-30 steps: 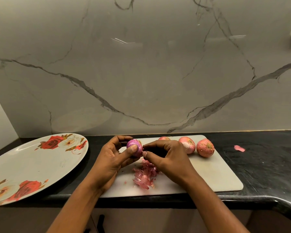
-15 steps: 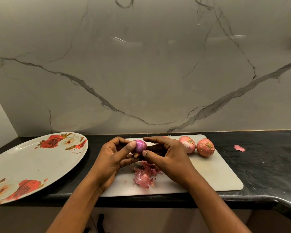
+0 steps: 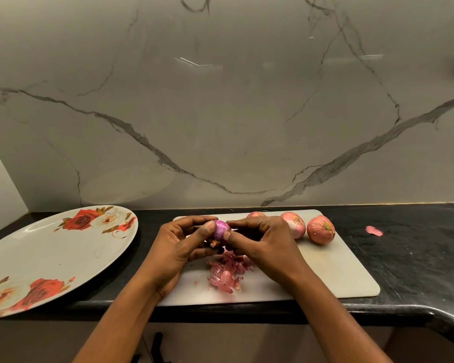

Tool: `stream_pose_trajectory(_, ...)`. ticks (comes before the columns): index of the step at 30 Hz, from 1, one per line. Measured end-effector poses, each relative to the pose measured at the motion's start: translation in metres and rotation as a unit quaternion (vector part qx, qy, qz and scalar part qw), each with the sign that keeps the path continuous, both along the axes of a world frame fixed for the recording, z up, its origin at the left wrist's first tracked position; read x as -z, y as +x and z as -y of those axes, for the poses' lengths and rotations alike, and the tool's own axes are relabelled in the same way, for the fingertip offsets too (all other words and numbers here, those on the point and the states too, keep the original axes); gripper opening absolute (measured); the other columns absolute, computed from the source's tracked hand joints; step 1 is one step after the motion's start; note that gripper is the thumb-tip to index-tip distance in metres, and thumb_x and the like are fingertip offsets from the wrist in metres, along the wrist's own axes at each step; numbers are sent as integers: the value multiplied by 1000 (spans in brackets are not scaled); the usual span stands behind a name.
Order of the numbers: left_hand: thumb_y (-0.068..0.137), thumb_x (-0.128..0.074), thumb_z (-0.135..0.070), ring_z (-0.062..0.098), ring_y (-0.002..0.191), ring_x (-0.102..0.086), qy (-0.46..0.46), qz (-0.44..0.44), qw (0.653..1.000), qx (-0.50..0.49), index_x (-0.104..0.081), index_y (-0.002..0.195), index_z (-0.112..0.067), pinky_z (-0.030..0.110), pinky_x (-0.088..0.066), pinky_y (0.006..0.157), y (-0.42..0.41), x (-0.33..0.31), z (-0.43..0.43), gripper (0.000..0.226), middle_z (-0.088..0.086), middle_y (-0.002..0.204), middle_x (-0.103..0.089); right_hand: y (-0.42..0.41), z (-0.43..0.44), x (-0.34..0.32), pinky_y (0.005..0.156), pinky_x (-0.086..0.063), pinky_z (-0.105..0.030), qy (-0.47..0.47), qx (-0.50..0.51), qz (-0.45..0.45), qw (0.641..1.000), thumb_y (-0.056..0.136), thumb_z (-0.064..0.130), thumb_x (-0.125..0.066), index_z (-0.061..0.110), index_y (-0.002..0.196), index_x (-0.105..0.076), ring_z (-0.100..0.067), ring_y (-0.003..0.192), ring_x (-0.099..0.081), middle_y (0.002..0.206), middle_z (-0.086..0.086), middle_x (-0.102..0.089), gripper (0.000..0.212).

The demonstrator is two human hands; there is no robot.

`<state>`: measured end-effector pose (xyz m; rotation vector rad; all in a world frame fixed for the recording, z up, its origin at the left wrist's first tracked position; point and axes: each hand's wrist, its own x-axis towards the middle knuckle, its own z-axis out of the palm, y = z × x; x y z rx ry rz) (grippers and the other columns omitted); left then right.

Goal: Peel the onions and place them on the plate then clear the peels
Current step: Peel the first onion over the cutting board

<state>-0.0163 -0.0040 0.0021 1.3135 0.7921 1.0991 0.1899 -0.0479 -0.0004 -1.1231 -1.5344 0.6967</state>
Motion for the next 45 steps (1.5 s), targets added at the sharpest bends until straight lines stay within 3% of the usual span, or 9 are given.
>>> stream_pose_trajectory(6,89,-72,-20,35,106,-76,15,-15,1000,-4,-78,119,-10,41,-66,81,-1,2,-1,32,14,119,-77,1,0,1,77,-67,-42,12,2,44,999,96,20,-76,23,111,-83,-13,83,-79,90,6,-82,17)
stream_pose_trajectory(13,89,-71,-23,37,105,-76,10,-14,1000,-6,-78,120,-10,41,-67,81,0,2,-1,34,14,117,-77,1,-1,1,78,-67,-39,6,13,35,999,98,8,-68,16,112,-83,-11,81,-80,91,2,-82,23)
stream_pose_trajectory(17,89,-72,-22,36,105,-76,9,-8,1000,-8,-79,119,-9,39,-66,79,0,1,0,33,14,117,-77,1,-1,1,78,-67,-39,9,4,33,999,97,23,-76,18,112,-83,-12,84,-80,93,4,-82,18)
stream_pose_trajectory(20,87,-74,-22,35,105,-75,11,-8,1000,-8,-80,117,-9,38,-65,78,0,1,0,32,14,117,-77,1,-1,1,78,-67,-38,9,9,42,999,91,35,-82,21,113,-83,-10,86,-79,94,8,-82,26)
stream_pose_trajectory(28,87,-73,-22,35,101,-77,6,-6,1000,-6,-79,117,-8,37,-66,76,0,0,2,33,14,114,-78,1,-1,1,78,-67,-40,11,7,39,999,96,10,-72,17,111,-84,-13,82,-79,89,3,-82,20)
stream_pose_trajectory(34,88,-73,-22,36,104,-76,2,-6,1000,-9,-79,118,-8,37,-66,78,0,0,1,34,14,117,-78,1,-2,2,78,-67,-40,1,8,17,1000,97,6,-67,14,111,-83,-15,83,-80,92,0,-82,23)
stream_pose_trajectory(38,88,-72,-20,37,104,-76,-5,8,1000,-11,-79,118,-9,39,-67,79,0,-1,1,33,14,118,-77,0,-2,2,80,-67,-39,-3,-2,-16,1000,98,17,-72,13,120,-79,-13,89,-80,101,-2,-82,23)
stream_pose_trajectory(41,87,-72,-20,35,104,-77,-8,14,1000,-16,-80,117,-13,39,-67,79,0,-2,2,32,13,117,-77,-1,-1,2,82,-66,-31,2,4,-6,1000,87,38,-83,22,127,-75,-5,96,-78,108,10,-79,44)
stream_pose_trajectory(45,88,-72,-19,35,105,-76,-7,11,1000,-13,-79,118,-12,39,-66,79,1,-3,2,32,14,117,-77,0,-1,2,82,-66,-30,26,-2,10,1000,87,35,-84,28,120,-78,-3,98,-77,105,12,-81,34)
